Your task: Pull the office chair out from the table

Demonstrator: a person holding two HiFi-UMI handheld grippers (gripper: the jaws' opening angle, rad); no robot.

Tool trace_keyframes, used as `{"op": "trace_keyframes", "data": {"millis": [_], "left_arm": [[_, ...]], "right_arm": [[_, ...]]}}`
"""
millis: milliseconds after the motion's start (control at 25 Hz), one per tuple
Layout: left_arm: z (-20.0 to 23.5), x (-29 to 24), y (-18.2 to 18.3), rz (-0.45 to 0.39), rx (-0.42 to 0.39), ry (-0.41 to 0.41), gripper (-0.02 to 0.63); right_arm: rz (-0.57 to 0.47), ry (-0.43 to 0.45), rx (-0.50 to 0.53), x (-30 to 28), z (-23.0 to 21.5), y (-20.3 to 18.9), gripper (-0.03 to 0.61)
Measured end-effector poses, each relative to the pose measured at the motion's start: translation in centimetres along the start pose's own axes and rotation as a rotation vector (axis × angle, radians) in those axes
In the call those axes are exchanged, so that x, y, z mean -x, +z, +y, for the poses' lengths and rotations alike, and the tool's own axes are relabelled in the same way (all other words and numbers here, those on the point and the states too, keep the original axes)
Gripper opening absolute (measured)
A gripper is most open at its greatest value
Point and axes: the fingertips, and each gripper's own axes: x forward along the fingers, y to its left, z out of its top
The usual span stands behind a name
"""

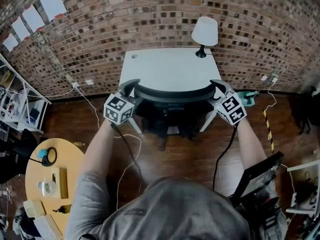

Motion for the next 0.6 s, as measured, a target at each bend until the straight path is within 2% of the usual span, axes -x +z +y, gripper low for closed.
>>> {"op": "trace_keyframes", "data": {"millis": [360,600], "left_arm": [[-1.2,0.8,0.1,0.012,0.007,0.012,0.268],[-2.8,2.1,0.1,0.003,0.009,0.001,0.268]], "right_arm": [[0.035,-0.046,-0.038,1.0,0.4,-0.3,0.27],[0.027,-0.045,-0.054,2.6,1.8,-0.3,0.27]]}}
